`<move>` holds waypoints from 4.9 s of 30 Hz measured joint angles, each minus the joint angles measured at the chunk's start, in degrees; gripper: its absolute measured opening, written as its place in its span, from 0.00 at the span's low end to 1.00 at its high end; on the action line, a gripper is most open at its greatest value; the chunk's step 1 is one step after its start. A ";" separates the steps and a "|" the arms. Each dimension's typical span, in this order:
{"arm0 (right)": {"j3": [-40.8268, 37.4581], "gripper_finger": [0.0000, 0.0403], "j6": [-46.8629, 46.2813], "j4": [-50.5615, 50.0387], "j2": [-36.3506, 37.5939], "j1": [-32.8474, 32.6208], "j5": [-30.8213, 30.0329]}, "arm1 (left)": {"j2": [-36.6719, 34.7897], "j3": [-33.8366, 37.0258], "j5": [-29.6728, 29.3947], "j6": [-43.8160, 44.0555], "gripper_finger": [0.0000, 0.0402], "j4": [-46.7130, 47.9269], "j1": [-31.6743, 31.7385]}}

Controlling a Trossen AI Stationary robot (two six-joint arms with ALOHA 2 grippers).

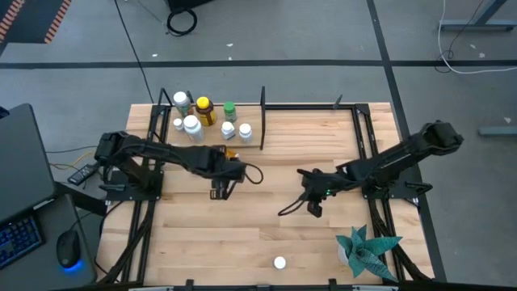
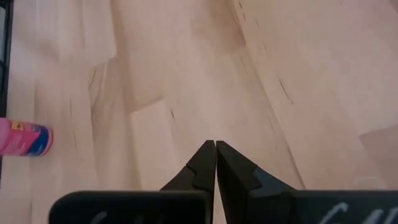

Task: Pick and place medicine bottles onto shelf by color
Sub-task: Put the orange pill bottle on the shelf

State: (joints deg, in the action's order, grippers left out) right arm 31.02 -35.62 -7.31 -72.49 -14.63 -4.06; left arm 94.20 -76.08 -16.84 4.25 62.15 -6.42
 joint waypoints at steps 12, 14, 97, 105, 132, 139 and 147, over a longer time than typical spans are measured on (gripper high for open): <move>-2.31 0.05 4.11 7.39 -0.26 1.27 -3.97 | 12.06 -3.60 -6.11 -10.62 0.75 0.64 3.43; -2.31 0.05 5.14 8.25 -0.26 1.78 -3.80 | 13.05 -3.58 -6.97 -12.52 0.77 0.98 5.07; -2.31 0.05 7.15 7.19 -0.56 0.70 -0.05 | 20.17 -2.99 -15.61 -41.11 0.82 0.68 3.78; -2.31 0.05 5.92 7.17 -0.59 0.53 1.14 | 21.73 -2.99 -15.83 -49.48 0.86 -1.28 3.80; -2.31 0.05 4.66 7.36 -0.59 -1.79 1.14 | 29.16 -2.98 -23.85 -43.03 0.70 2.22 4.89; -2.31 0.05 4.66 7.65 -0.59 -1.77 1.14 | 29.13 -2.99 -23.96 -42.46 0.54 3.46 4.98; -2.31 0.05 4.66 7.65 -0.59 -1.77 1.14 | 29.13 -2.99 -24.12 -40.48 0.52 4.85 4.60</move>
State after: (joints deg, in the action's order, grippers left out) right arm 28.71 -30.96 0.34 -73.08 -16.40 -2.92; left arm 123.33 -79.07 -40.96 -36.23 67.00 -1.81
